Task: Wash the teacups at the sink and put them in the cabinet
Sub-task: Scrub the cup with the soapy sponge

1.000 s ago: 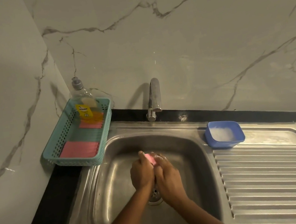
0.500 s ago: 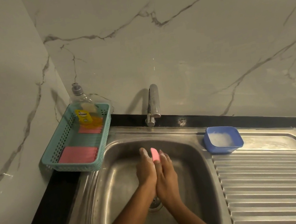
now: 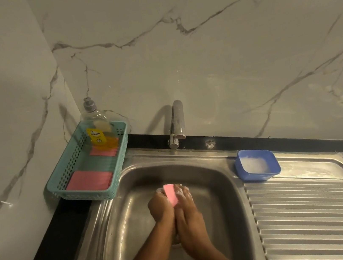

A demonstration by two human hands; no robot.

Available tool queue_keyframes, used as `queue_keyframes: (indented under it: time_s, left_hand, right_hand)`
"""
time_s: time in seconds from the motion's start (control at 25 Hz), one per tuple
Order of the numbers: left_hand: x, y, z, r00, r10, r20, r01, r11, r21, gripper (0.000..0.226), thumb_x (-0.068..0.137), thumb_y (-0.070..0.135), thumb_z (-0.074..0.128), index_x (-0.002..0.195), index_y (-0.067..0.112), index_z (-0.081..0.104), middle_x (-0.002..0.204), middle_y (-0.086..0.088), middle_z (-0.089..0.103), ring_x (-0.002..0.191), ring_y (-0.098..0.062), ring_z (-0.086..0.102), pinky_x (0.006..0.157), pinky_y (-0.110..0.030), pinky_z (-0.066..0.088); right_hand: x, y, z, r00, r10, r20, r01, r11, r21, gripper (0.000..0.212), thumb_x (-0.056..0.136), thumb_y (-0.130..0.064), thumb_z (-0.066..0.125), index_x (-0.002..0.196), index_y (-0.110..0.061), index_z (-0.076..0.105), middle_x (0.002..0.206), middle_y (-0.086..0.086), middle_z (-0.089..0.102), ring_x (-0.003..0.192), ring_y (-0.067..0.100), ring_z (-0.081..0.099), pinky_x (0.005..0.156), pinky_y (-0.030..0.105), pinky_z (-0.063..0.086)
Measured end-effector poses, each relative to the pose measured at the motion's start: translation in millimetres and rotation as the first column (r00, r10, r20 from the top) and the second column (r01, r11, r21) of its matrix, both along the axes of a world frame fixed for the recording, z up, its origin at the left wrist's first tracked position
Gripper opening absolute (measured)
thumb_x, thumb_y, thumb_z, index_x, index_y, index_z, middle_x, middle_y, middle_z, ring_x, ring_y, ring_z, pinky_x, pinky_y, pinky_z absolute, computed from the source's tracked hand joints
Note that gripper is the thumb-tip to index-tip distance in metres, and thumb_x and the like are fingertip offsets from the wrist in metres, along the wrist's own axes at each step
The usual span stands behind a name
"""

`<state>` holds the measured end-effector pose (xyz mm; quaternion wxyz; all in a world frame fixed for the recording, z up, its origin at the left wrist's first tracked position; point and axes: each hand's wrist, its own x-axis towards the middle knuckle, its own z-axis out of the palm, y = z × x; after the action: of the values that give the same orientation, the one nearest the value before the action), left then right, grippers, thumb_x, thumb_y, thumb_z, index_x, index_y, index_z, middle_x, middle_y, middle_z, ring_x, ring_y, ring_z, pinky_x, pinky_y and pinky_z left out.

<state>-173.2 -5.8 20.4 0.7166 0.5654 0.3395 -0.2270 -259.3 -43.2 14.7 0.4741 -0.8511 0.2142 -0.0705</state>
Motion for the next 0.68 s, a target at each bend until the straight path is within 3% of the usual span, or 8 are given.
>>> queue_keyframes:
  time_s: [0.08, 0.12, 0.16, 0.2, 0.28, 0.36, 0.48, 0.68]
  left_hand:
    - [0.2, -1.0, -2.0, 0.998, -0.049, -0.024, 0.049, 0.999, -0.003, 0.023, 0.097, 0.013, 0.05, 0.086, 0.005, 0.07, 0.09, -0.019, 0.072, 0.083, -0.036, 0.07, 0.072, -0.038, 0.054]
    - [-2.1, -1.0, -1.1, 0.995, -0.097, -0.008, 0.097, 0.995, 0.0, 0.023, 0.096, 0.014, 0.051, 0.088, 0.005, 0.071, 0.088, -0.02, 0.073, 0.078, -0.036, 0.07, 0.07, -0.039, 0.054]
    - [-4.2, -0.5, -0.6, 0.99, -0.139, 0.025, 0.139, 0.99, 0.012, 0.023, 0.096, 0.014, 0.051, 0.087, 0.006, 0.07, 0.085, -0.019, 0.072, 0.074, -0.035, 0.069, 0.066, -0.038, 0.054]
    - [-4.6, -0.4, 0.7, 0.987, -0.155, 0.049, 0.155, 0.988, 0.015, 0.023, 0.097, 0.013, 0.05, 0.085, 0.008, 0.069, 0.083, -0.018, 0.071, 0.07, -0.033, 0.068, 0.061, -0.034, 0.053]
    - [0.2, 6.2, 5.5, 0.989, -0.132, 0.069, 0.132, 0.991, -0.007, 0.021, 0.097, 0.014, 0.051, 0.084, 0.012, 0.067, 0.08, -0.015, 0.069, 0.066, -0.032, 0.067, 0.056, -0.03, 0.052]
    - [5.0, 13.5, 3.5, 0.989, -0.14, 0.04, 0.143, 0.987, -0.078, 0.018, 0.095, 0.017, 0.053, 0.083, 0.012, 0.065, 0.071, -0.014, 0.069, 0.061, -0.032, 0.065, 0.058, -0.031, 0.051]
    - [3.0, 14.3, 0.2, 0.971, -0.238, 0.022, 0.239, 0.964, -0.12, 0.016, 0.095, 0.02, 0.053, 0.085, 0.012, 0.063, 0.066, -0.012, 0.066, 0.059, -0.031, 0.063, 0.057, -0.03, 0.049]
    - [4.3, 2.7, 0.7, 0.981, -0.192, 0.024, 0.188, 0.976, 0.113, 0.045, 0.096, 0.048, 0.051, 0.091, 0.008, 0.07, 0.08, -0.013, 0.074, 0.069, -0.029, 0.072, 0.057, -0.034, 0.056]
  right_hand:
    - [9.2, -10.6, -8.3, 1.0, 0.016, -0.006, -0.016, 0.999, 0.051, 0.041, 0.11, -0.024, 0.027, 0.147, -0.033, 0.044, 0.146, -0.029, 0.034, 0.14, -0.012, 0.022, 0.119, 0.017, 0.01]
    - [18.9, -20.2, -11.1, 0.997, -0.063, -0.038, 0.069, 0.982, 0.176, 0.039, 0.11, -0.025, 0.026, 0.138, -0.028, 0.054, 0.138, -0.021, 0.052, 0.13, -0.006, 0.043, 0.112, 0.018, 0.028]
    - [28.3, -28.0, -8.2, 0.989, -0.119, -0.083, 0.14, 0.935, 0.327, 0.038, 0.11, -0.026, 0.029, 0.128, -0.021, 0.062, 0.121, -0.008, 0.067, 0.109, 0.003, 0.06, 0.092, 0.017, 0.045]
    - [32.2, -36.6, -8.1, 0.986, -0.124, -0.113, 0.16, 0.895, 0.416, 0.037, 0.11, -0.026, 0.031, 0.122, -0.017, 0.066, 0.107, 0.001, 0.072, 0.091, 0.01, 0.066, 0.073, 0.017, 0.05]
    - [24.1, -46.6, -0.3, 0.998, -0.01, -0.068, 0.042, 0.87, 0.491, 0.034, 0.11, -0.028, 0.036, 0.125, -0.022, 0.067, 0.105, 0.003, 0.075, 0.09, 0.016, 0.072, 0.072, 0.024, 0.056]
    - [14.8, -55.9, 2.0, 0.995, 0.088, -0.047, -0.057, 0.89, 0.452, 0.027, 0.108, -0.022, 0.045, 0.12, -0.018, 0.069, 0.104, 0.004, 0.076, 0.097, 0.02, 0.073, 0.083, 0.034, 0.058]
    - [11.6, -64.7, 0.0, 0.994, 0.037, -0.101, 0.002, 0.933, 0.36, 0.018, 0.102, -0.008, 0.055, 0.093, -0.01, 0.071, 0.076, -0.001, 0.074, 0.07, 0.006, 0.068, 0.062, 0.018, 0.05]
    - [19.8, -55.6, -11.9, 0.999, -0.019, -0.029, 0.019, 1.0, -0.023, 0.016, 0.1, -0.009, 0.053, 0.089, -0.014, 0.063, 0.079, -0.005, 0.066, 0.068, 0.004, 0.063, 0.056, 0.017, 0.046]
